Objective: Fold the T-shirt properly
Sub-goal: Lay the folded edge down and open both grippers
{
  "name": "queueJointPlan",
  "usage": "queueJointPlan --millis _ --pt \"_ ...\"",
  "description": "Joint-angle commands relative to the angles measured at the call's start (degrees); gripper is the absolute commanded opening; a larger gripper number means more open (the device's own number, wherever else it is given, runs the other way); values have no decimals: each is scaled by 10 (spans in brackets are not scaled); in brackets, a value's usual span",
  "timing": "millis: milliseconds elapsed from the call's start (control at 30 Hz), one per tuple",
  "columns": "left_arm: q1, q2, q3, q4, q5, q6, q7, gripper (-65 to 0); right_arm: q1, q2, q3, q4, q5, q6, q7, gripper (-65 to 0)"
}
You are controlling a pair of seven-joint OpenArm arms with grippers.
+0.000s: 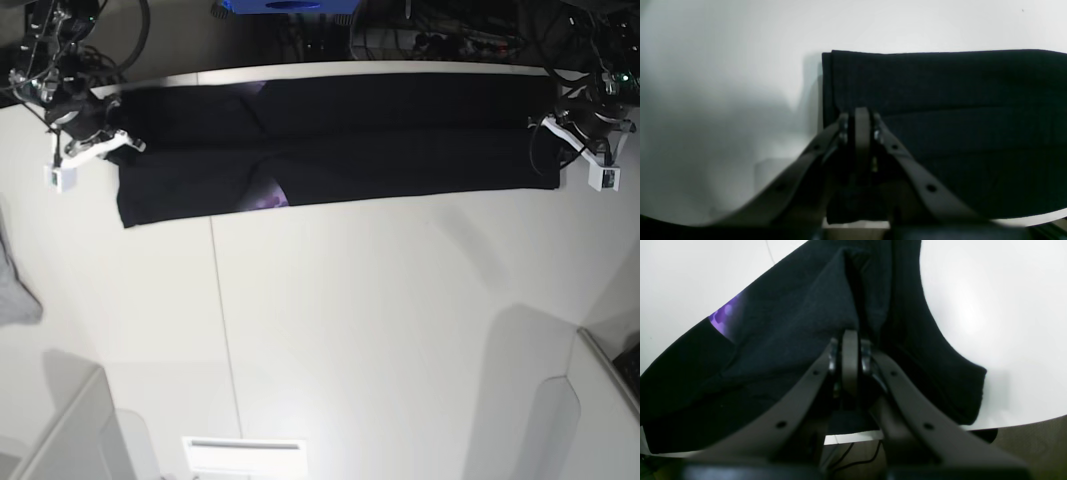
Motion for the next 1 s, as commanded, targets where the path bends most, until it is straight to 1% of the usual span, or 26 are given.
queueJointPlan --millis 0,33,100,133,167,200,233,300,333,367,433,533,567,600,633,700,733,767,800,833,967 --pt "7 -8 -6 10 -1 2 -8 -632 1 6 6 8 4 2 8 -650" --pt "10 -8 -6 10 -1 2 -9 -574 -5 6 6 8 4 2 10 -618" --pt "12 -8 -6 9 -1 2 -9 -453 -12 6 6 8 4 2 11 -497" --pt "15 -8 -13 9 -1 2 -9 -397 -13 6 7 9 4 2 11 -446" --pt "19 -7 -24 9 -1 2 -9 -337 -14 6 7 9 4 2 11 -401" --pt "20 -6 -36 10 -1 2 -9 -291 -14 5 13 9 4 2 11 -369" --pt "21 -6 -49 10 -2 1 -9 -252 -18 4 22 9 4 2 11 -347" --pt "23 -6 -72 11 -5 1 -9 -194 -20 -10 45 10 4 2 12 -344" --pt "23 -6 -81 11 -6 0 -8 -178 -20 -15 60 12 4 2 12 -344" --pt "23 -6 -87 11 -6 0 -8 -176 -20 -17 69 14 4 3 12 -344" --pt "23 -6 -90 11 -7 0 -8 -179 -18 -17 73 14 4 4 12 -344" --pt "21 1 -88 11 -7 0 -8 -188 -9 -16 54 15 5 4 12 -344" --pt "18 10 -88 11 -7 0 -8 -219 -4 -16 45 12 5 4 12 -345" --pt "17 19 -89 10 -7 0 -9 -275 -2 -16 38 11 5 4 12 -347" --pt "16 25 -89 10 -7 0 -9 -355 2 -17 31 11 5 4 13 -354" --pt "8 36 -88 10 -7 0 -9 -558 9 -17 16 9 5 4 25 -423" --pt "2 42 -88 7 -7 0 -9 -650 10 -17 9 8 5 4 34 -477" --pt "-1 47 -88 6 -5 0 -9 -650 11 -16 1 7 5 4 41 -531" --pt "-3 52 -88 6 -4 0 -9 -650 11 -15 -7 1 5 4 49 -600" --pt "-4 57 -88 6 -6 0 -9 -650 15 -15 -12 -3 5 4 54 -650" --pt "-14 69 -88 2 -1 0 -10 -650 24 -18 -15 -45 5 4 56 -650"
